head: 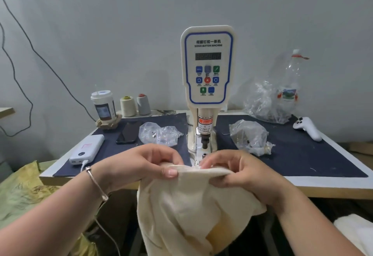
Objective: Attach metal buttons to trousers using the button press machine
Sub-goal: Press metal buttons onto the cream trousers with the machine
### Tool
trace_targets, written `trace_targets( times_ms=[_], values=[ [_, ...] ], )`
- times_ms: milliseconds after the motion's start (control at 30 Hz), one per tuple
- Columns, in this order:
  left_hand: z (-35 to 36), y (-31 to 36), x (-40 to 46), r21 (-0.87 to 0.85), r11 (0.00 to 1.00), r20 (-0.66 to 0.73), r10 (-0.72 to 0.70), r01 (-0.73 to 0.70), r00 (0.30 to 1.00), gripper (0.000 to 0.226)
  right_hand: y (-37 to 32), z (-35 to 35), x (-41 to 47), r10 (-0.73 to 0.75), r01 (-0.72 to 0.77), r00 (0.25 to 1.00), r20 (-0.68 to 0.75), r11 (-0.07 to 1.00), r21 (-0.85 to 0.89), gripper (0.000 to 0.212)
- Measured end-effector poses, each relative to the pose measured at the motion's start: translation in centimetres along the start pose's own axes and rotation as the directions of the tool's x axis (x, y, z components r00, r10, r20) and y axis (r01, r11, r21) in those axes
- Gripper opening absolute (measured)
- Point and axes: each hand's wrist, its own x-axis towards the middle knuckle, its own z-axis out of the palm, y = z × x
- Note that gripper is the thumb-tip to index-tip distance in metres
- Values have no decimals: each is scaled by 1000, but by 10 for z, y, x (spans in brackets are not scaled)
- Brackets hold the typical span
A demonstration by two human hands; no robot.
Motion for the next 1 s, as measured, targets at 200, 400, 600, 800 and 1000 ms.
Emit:
trace_targets(
  times_ms=[200, 400, 600, 800, 1000],
  values=[
    [6, 4, 2, 18, 1000, 23, -14, 14, 1000, 12, -14, -21, -13, 244, -131, 953, 179, 866, -482, 29],
    [17, 21, -3, 131, 991, 85, 16, -27, 996, 8, 8, -14, -12, 242, -240, 970, 5, 957, 164, 65],
    [35, 37, -2, 440, 892, 49, 95, -106, 994, 44, -2, 5, -14, 380, -335, 892, 246, 919, -206, 56],
    [27, 31, -11, 616, 783, -149, 7, 88, 989, 63, -47, 7, -18, 15, -75, 984, -178, 938, -337, 25],
    [33, 34, -7, 847, 504, -160, -64, 170, 985, 22, -70, 14, -21, -281, 279, 926, -254, 959, -43, 35]
  ],
)
